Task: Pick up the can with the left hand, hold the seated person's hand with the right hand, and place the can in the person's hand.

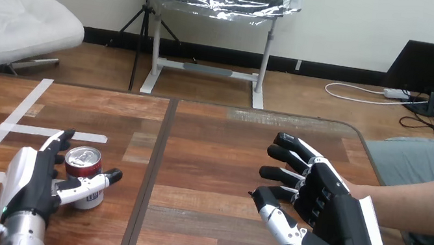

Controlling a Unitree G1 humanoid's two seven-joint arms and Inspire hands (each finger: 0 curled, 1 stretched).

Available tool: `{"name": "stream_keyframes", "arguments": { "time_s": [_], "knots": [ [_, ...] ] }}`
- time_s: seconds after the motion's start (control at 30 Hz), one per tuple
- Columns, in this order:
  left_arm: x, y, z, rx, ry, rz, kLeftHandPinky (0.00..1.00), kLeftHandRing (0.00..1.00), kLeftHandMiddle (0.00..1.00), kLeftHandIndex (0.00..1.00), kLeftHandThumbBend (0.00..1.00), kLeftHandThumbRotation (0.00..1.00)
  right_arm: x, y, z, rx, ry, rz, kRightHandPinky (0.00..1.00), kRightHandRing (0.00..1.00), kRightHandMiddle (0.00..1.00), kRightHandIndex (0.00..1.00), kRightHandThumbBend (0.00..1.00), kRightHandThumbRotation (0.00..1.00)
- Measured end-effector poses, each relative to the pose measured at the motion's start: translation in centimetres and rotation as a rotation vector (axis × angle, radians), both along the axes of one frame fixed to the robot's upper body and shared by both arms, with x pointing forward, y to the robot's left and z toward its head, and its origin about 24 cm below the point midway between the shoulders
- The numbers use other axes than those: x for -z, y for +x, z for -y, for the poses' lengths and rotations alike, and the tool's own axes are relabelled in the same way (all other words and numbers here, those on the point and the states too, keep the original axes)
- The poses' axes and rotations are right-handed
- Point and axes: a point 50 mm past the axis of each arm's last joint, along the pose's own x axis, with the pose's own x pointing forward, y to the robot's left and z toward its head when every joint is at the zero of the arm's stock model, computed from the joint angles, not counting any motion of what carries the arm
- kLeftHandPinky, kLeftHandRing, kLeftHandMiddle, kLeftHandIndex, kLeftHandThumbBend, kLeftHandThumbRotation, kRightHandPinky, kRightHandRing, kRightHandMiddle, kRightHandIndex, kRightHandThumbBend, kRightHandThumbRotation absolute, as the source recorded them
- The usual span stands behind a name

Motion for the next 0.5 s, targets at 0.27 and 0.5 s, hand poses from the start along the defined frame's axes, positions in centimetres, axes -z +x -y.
{"name": "stream_keyframes", "arguments": {
  "time_s": [0.27, 0.5],
  "knots": [
    [-0.7, 0.0, 0.3, 0.028, -0.018, -0.024, 0.77, 0.82, 0.85, 0.85, 0.84, 0.39, 0.0, 0.0, 0.0, -0.001, 0.0, 0.0, 0.63, 0.72, 0.8, 0.81, 0.46, 0.0],
    [-1.4, -0.3, 0.6, 0.05, -0.02, -0.05, 0.77, 0.82, 0.85, 0.85, 0.84, 0.41, 0.0, 0.0, 0.0, -0.001, 0.001, 0.0, 0.63, 0.72, 0.8, 0.81, 0.45, 0.0]
  ]
}}
